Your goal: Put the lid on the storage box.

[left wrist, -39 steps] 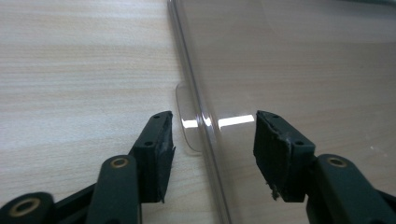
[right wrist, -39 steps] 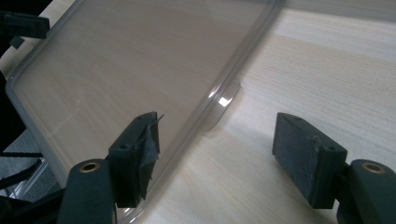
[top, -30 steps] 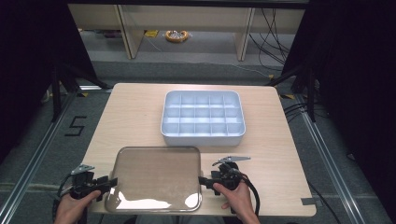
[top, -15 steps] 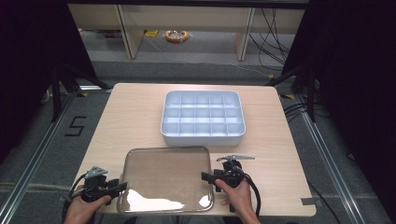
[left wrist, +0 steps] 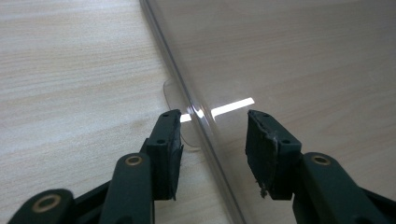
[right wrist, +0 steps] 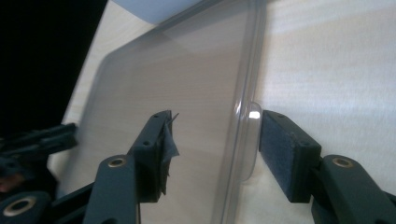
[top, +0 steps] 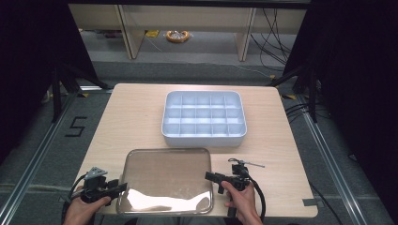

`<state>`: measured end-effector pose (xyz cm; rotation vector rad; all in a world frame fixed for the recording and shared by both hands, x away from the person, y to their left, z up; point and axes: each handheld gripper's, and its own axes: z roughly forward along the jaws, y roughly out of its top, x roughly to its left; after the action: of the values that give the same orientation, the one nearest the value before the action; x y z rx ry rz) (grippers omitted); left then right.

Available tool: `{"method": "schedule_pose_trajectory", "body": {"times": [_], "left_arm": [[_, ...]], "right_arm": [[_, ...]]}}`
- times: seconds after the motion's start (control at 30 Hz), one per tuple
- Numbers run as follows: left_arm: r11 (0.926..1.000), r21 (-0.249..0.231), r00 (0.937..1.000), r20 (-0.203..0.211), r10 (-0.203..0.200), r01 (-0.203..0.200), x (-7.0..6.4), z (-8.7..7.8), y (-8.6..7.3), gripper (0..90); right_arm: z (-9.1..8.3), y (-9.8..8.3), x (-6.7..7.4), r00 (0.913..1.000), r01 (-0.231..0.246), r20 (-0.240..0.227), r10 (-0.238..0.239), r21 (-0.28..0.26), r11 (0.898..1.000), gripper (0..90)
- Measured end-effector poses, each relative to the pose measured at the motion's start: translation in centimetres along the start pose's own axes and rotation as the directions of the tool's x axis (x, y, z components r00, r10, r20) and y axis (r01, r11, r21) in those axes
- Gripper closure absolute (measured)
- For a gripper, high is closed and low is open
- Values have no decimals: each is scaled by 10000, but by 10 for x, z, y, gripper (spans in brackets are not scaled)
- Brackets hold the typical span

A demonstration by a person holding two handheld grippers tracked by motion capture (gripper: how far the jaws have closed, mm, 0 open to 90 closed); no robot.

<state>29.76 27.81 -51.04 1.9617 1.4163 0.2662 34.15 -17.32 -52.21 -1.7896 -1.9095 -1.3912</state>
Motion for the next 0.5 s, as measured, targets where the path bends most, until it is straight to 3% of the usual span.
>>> {"method": "schedule_pose_trajectory", "body": {"times": [0.03, 0.1, 0.13, 0.17, 0.2, 0.23, 0.27, 0.33, 0.37, 0.5], "left_arm": [[10000, -5, 10000, -1, 13, -13, 0, 0, 0, 554], [9998, 90, 9998, -43, 181, -181, 0, -1, 0, 549], [10000, 34, 10000, 4, 82, -82, 0, 0, 0, 548], [10000, -24, 10000, 48, 4, -4, 0, 0, 0, 548], [10000, -24, 10000, 48, 4, -4, 0, 0, 0, 549], [10000, 32, 9998, 212, 33, -33, 2, 0, 0, 548], [10000, -44, 9999, 126, 31, -31, 2, 0, 0, 546], [10000, -41, 9998, 215, 1, 0, 3, 0, 0, 545], [10000, 3, 9998, 188, 20, -20, 2, 0, 0, 530], [9999, -77, 9992, 381, -70, 73, 2, 1, 0, 461]], "right_arm": [[-4, -4, 3, 9941, -1068, -170, 1071, 188, 9941, 535], [-4, -5, -1, 9962, -827, -259, 831, 160, 9964, 563], [-2, -9, 3, 9829, -1560, -926, 1594, 422, 9868, 630], [-2, -10, 1, 9925, -934, -766, 949, 232, 9954, 660], [-2, -10, 1, 9925, -934, -766, 949, 232, 9954, 660], [-4, -8, 8, 9978, -440, -481, 450, 215, 9988, 677], [-5, -6, 10, 9962, -656, -556, 675, 360, 9972, 683], [-6, -5, 11, 9964, -553, -621, 571, 296, 9980, 685], [-6, -5, 8, 9972, 225, -717, -227, -37, 9997, 690], [-11, -3, 12, 9901, 887, -1056, -921, -362, 9954, 705]]}}
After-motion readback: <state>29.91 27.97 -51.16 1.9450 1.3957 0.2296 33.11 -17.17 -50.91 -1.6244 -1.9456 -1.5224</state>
